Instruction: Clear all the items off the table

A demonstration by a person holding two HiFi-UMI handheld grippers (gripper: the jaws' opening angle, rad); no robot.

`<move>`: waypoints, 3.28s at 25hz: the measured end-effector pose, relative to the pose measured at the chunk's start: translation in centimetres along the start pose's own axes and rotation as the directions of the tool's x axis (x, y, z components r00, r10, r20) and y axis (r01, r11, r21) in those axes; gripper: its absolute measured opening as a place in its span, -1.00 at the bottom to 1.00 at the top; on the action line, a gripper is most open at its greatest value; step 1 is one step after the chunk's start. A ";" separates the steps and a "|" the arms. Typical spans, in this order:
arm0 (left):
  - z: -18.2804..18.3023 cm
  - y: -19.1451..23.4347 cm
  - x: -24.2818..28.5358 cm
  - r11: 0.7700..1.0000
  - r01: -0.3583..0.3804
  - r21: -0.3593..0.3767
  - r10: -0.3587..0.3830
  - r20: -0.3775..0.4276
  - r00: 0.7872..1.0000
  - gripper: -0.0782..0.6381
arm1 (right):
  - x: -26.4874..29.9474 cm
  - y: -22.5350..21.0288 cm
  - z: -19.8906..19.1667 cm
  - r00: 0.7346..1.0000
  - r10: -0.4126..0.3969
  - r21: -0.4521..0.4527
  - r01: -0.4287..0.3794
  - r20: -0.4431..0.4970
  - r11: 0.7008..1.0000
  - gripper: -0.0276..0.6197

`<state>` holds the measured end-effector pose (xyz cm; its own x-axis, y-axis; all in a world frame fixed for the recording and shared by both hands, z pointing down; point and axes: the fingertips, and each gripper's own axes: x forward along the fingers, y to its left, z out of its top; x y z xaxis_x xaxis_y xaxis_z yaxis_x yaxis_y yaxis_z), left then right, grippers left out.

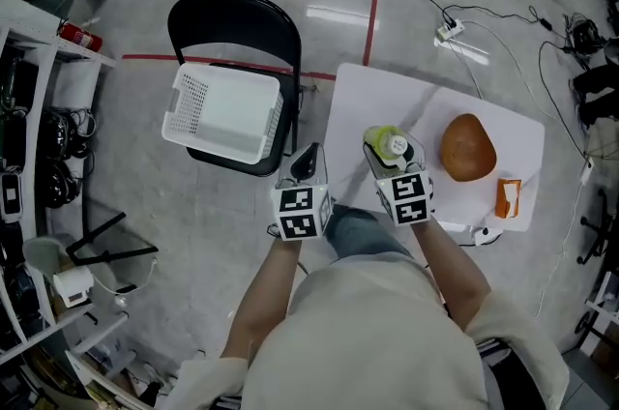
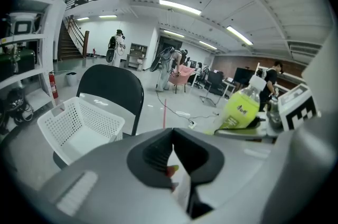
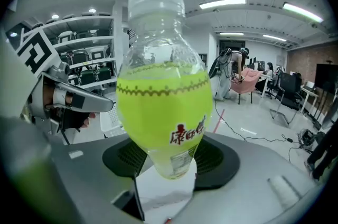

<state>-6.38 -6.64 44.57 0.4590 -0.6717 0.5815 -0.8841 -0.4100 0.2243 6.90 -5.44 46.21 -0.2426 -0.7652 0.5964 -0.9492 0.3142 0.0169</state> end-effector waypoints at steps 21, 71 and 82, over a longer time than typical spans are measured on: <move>4.2 3.2 -2.2 0.997 -0.073 -0.003 0.073 0.103 0.992 -0.76 | -1.0 2.4 4.9 0.997 0.073 -0.055 -0.071 0.034 0.996 -0.11; 4.6 29.0 -5.1 0.956 -0.244 -0.164 0.252 0.034 0.967 -0.76 | 17.9 23.7 14.3 0.931 0.353 -0.212 -0.365 -0.092 0.907 -0.10; 2.9 35.4 -3.4 0.936 -0.277 -0.215 0.282 -0.011 0.959 -0.76 | 24.9 28.4 14.3 0.910 0.394 -0.223 -0.414 -0.129 0.883 -0.10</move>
<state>-38.98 -20.66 48.29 0.1904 -0.7529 0.6299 -0.9740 -0.0647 0.2170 -29.02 -23.63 50.07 -0.5691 -0.4999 0.6529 -0.6925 0.7195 -0.0528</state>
